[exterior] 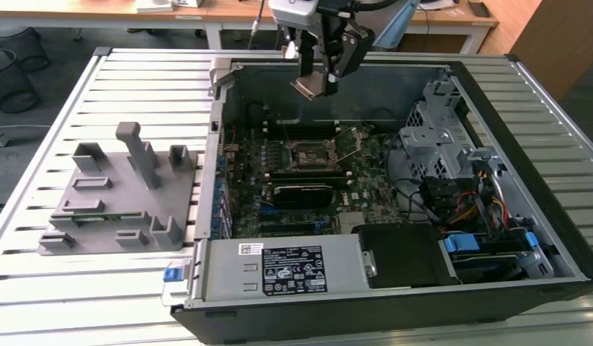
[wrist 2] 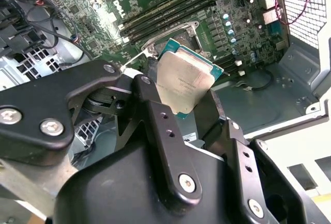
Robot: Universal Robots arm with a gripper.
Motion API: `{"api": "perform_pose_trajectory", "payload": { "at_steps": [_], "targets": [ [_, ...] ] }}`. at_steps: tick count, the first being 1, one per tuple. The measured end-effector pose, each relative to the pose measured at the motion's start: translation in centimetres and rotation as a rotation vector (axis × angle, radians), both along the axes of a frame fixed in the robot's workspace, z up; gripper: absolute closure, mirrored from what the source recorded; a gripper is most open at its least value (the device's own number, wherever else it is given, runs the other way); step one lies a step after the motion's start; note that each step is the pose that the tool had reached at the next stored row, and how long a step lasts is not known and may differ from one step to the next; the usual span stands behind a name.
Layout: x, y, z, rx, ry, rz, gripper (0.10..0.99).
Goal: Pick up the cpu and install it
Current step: 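Place the cpu into insertion slot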
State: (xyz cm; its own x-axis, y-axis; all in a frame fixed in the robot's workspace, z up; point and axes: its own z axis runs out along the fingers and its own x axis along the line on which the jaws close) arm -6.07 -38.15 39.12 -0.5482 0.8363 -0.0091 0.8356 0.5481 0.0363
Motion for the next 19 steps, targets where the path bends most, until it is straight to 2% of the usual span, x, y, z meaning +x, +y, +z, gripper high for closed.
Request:
{"api": "perform_pose_trajectory", "payload": {
  "at_steps": [19],
  "targets": [
    [0.0, 0.0, -0.03, 0.0, 0.0, -0.082, 0.561]
  ]
}}
